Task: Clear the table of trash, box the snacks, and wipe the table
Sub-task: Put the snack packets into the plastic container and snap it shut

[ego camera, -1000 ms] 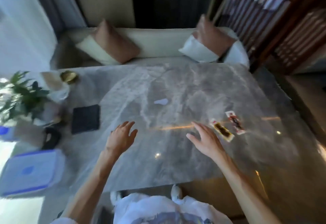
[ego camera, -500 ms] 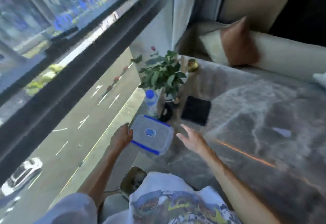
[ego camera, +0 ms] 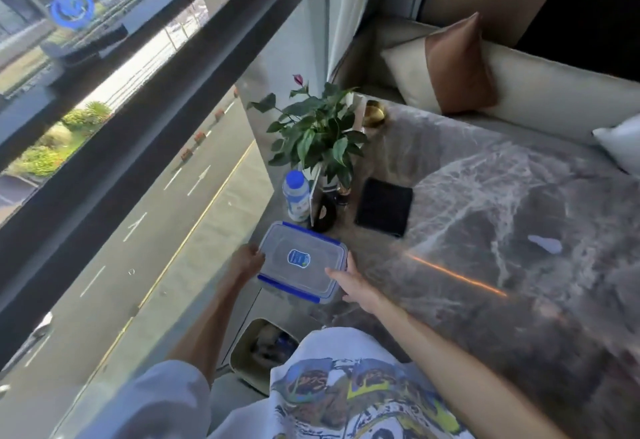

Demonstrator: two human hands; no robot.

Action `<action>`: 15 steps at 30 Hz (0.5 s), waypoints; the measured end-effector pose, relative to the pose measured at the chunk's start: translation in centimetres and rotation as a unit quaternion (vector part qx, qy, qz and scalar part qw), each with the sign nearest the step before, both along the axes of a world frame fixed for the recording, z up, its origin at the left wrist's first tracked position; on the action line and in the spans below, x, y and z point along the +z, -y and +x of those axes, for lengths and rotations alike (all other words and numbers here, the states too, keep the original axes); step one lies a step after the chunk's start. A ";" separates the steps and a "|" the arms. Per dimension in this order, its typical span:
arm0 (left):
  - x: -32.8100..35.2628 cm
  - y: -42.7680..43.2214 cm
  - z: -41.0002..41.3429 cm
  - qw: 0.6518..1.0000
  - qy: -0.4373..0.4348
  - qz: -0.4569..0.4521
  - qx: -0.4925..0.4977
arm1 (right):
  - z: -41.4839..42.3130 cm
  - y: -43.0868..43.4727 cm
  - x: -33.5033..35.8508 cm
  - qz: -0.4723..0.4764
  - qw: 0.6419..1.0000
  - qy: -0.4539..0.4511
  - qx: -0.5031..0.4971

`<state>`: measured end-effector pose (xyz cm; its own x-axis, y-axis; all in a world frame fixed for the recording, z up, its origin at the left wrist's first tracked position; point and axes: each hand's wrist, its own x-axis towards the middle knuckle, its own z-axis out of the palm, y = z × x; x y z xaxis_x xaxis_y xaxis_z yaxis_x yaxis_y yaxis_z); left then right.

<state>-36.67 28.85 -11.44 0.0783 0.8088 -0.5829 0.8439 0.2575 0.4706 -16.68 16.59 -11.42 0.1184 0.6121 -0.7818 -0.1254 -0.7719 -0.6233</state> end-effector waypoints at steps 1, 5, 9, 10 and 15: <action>0.0 0.5 0.4 1.000 0.001 0.014 -0.008 | 0.4 0.3 -0.1 -0.006 1.000 -0.010 -0.018; -0.5 4.0 3.9 0.997 0.008 -0.001 -0.078 | 3.8 3.4 -0.7 0.011 0.993 0.098 -0.058; -1.2 9.4 9.8 0.988 0.039 -0.044 -0.144 | 9.9 9.5 -1.6 0.009 0.977 0.200 -0.080; -1.4 10.8 11.5 0.987 0.052 -0.055 -0.142 | 11.5 11.2 -1.7 0.003 0.974 0.206 -0.091; -1.6 17.6 21.0 0.975 0.053 -0.092 -0.195 | 19.5 20.0 -1.3 -0.009 0.966 0.209 -0.154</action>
<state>-15.67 11.27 -13.00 0.4265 0.5876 -0.6876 0.8440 0.0147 0.5361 2.87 -3.41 -12.74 0.6005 0.4838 -0.6367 -0.0915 -0.7494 -0.6557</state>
